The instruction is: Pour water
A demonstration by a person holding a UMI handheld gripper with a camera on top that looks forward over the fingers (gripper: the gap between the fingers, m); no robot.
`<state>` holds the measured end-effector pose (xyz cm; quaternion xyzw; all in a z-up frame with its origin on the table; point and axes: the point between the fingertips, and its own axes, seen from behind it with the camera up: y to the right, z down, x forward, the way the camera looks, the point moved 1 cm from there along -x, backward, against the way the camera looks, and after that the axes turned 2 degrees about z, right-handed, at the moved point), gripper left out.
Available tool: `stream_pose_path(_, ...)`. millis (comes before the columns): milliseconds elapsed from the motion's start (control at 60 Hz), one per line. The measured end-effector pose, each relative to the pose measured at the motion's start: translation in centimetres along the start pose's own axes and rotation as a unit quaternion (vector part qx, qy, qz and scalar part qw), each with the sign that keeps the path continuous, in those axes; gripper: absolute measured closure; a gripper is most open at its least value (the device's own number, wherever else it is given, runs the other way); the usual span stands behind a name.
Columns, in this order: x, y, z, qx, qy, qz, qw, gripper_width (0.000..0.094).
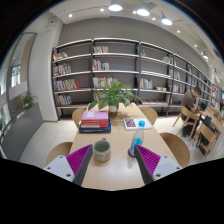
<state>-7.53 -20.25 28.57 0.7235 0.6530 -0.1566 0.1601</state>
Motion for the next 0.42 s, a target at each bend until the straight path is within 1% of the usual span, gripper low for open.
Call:
stream_pose_path(167, -0.8, 0.2, -1.0, 0.008, 0.005, 0.008, 1.000, 0.0087)
stream_pose_path(417, -1.9, 0.2, -1.1, 0.022, 0.010, 0.012, 1.000, 0.0087)
